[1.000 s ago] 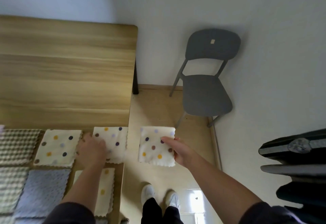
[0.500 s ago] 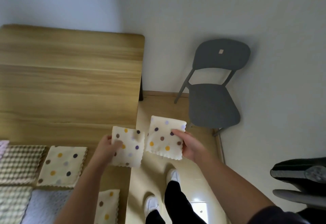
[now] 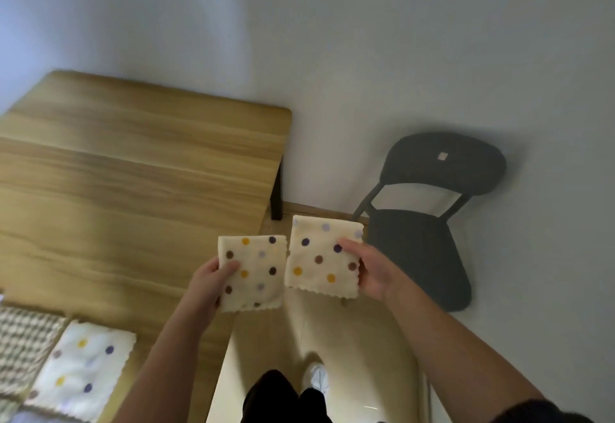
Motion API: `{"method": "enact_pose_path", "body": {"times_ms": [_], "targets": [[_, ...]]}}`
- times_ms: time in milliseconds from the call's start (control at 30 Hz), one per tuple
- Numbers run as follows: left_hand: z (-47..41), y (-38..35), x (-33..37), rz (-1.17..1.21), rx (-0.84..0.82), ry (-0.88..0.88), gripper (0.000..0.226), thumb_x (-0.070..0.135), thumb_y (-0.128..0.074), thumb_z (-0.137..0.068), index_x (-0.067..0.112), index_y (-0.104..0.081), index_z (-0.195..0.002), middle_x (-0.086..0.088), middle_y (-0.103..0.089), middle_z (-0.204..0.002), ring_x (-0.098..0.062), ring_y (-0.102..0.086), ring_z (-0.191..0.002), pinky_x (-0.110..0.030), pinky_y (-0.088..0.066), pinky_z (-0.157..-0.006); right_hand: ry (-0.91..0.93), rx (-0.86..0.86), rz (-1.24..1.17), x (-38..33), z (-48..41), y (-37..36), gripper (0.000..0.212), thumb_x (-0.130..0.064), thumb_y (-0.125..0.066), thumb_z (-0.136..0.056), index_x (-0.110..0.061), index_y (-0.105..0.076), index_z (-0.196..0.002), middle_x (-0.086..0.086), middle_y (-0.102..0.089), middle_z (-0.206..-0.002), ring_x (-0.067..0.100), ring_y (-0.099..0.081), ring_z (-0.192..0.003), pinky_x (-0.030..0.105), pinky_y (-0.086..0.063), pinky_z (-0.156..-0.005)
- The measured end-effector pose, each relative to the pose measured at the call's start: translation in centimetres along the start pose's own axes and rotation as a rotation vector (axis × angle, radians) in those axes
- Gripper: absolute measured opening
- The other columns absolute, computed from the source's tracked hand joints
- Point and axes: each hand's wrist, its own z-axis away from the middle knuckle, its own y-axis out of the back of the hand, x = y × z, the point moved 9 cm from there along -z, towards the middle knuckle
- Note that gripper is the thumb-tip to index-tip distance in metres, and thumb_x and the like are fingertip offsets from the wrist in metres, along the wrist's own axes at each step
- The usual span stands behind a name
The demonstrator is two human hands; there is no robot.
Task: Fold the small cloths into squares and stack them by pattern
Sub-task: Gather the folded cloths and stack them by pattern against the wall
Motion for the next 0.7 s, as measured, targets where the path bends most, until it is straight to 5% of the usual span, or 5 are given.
{"method": "enact_pose_path", "body": {"times_ms": [700], "targets": [[-14.4, -9.2, 15.1, 0.086, -0.137, 0.123, 0.029, 0.023, -0.041, -0.101, 0.006, -0.063, -0.11, -0.018, -0.069, -0.101, -0.031, -0.064, -0.09, -0.043, -0.053, -0.075, -0.024, -0.04, -0.058, -14.0, -12.1, -5.3, 0.033, -0.025, -0.058, -0.091, -0.009, -0.063, -0.12, 0.015, -0.07, -0.113, 0.032, -0.067, -0.103, 0.048, -0.054, -0.088]]}}
